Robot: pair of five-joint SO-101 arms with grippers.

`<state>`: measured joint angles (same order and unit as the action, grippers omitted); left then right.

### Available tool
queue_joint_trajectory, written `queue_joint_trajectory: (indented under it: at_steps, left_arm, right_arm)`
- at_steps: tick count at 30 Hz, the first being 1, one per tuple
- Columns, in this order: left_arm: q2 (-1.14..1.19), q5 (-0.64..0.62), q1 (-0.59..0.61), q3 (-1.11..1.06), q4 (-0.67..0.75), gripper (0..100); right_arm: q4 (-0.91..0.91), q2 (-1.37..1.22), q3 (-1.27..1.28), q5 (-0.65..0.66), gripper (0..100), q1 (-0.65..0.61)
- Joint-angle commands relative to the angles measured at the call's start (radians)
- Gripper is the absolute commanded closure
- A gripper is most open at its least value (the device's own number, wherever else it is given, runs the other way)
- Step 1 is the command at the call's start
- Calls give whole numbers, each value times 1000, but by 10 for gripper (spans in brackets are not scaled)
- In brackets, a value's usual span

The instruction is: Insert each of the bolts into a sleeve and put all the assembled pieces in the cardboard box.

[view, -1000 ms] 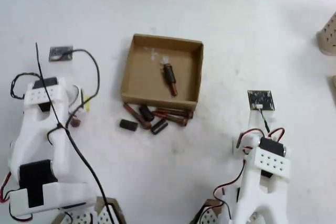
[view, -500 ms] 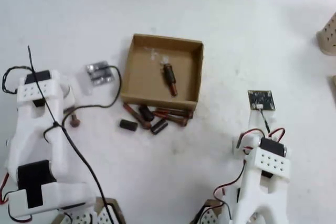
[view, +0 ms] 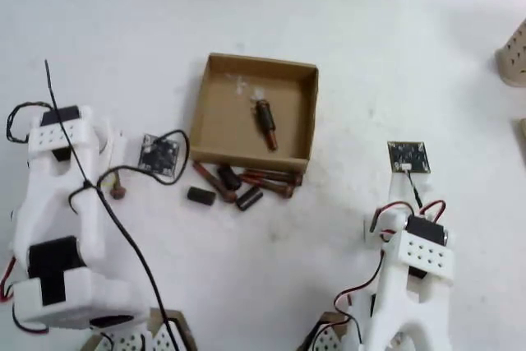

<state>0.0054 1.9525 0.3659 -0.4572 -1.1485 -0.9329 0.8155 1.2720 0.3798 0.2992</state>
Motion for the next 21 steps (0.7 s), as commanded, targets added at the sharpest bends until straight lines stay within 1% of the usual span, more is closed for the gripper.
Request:
queue_joint_trajectory:
  at_steps: [1,7,14,17,21]
  left_arm:
    - [127,15,12,138,25,880]
    - [320,8,31,287,21,880]
    - [346,-5,140,345,20,877]
    - [302,-121,189,374,20,876]
    - [243,-385,196,373,5,880]
  right_arm:
    - [12,19,-8,5,981,7]
    - [12,21,-8,5,981,7]
    - [12,22,-8,3,981,5]
    - [12,22,-8,3,981,5]
    - [12,24,-8,6,981,5]
